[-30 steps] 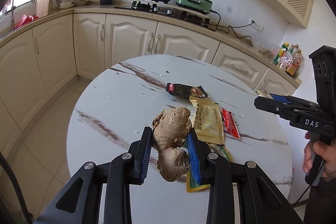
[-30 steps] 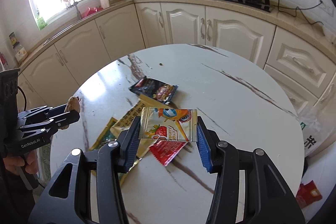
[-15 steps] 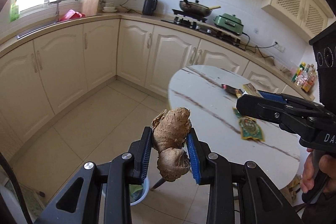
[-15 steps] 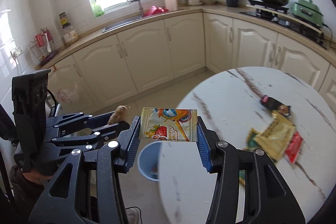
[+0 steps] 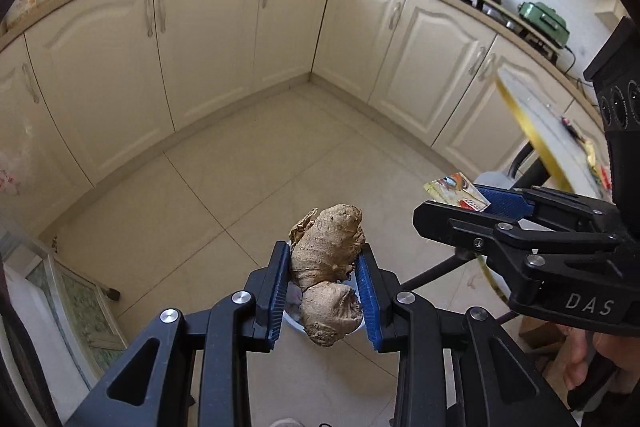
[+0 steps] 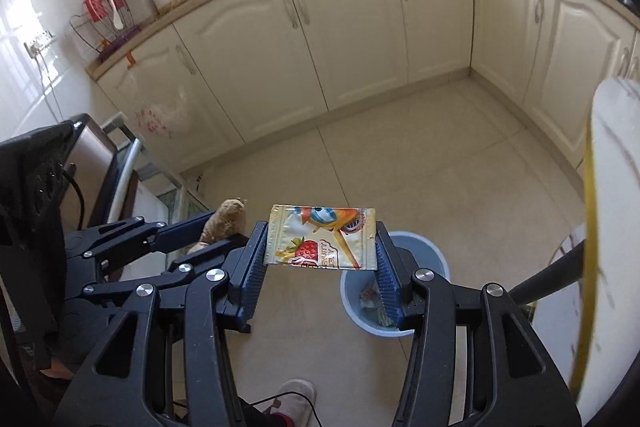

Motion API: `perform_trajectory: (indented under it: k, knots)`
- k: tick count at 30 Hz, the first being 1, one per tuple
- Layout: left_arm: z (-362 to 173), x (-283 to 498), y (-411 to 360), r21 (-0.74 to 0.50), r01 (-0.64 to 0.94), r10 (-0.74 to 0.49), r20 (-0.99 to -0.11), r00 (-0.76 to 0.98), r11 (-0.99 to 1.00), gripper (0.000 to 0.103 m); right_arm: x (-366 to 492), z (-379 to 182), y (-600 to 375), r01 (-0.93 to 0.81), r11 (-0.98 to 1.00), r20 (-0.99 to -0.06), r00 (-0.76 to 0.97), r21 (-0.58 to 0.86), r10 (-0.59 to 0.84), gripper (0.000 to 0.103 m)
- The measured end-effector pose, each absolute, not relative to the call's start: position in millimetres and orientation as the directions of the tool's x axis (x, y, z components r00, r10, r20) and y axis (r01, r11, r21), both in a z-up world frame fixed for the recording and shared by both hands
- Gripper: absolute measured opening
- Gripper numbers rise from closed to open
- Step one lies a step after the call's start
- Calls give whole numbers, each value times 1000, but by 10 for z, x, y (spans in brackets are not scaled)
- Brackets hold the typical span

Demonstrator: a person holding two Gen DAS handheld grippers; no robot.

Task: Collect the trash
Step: 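Carry the ginger and wrapper over the wastebasket and open both tools, then move both tools back toward the table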

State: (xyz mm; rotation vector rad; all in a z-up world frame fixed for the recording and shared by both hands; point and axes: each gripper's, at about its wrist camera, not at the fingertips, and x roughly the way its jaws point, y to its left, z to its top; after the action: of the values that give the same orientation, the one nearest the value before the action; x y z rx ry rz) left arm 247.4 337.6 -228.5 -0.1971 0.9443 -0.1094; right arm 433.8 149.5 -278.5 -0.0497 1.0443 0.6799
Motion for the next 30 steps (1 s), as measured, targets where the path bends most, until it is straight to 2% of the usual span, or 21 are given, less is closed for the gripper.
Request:
perform_trajectory:
  k: [5, 11, 13, 15, 21, 25, 27, 28, 30]
  knots:
    - [-2766, 2816, 3320, -243, 12, -218, -846, 487, 970, 29, 4613, -3422, 1468, -493, 832, -866, 266, 256, 424, 47]
    - [-2962, 3226, 3238, -248, 19, -231, -868, 439, 969, 32, 4894, -3773, 1289, -429, 863, -883, 249, 267, 397, 50]
    - [-2952, 3304, 3231, -246, 16, -229, -873, 431, 969, 53, 4968, -3813, 1252, -411, 873, -886, 254, 264, 387, 55]
    - [-2908, 3389, 3213, -241, 10, -219, -865, 452, 971, 63, 4996, -3802, 1220, -399, 876, -883, 258, 272, 392, 63]
    - [-2749, 3110, 3283, -219, -68, -158, -856, 492, 973, 66, 4895, -3563, 1168, -406, 871, -866, 287, 277, 409, 69]
    - [-2297, 2744, 3259, -168, -107, -80, -825, 560, 980, 69, 4711, -3182, 1217, -429, 871, -841, 356, 240, 407, 71]
    - [-2025, 2557, 3199, -138, -104, -48, -795, 605, 985, 75, 4544, -2901, 1186, -427, 887, -822, 434, 173, 369, 79]
    - [-1866, 2459, 3168, -129, -100, -36, -772, 634, 987, 77, 4450, -2763, 1180, -424, 895, -809, 471, 141, 351, 88]
    - [-1561, 2246, 3082, -126, -101, -23, -729, 684, 987, 80, 4240, -2448, 1080, -421, 900, -769, 538, 110, 345, 92]
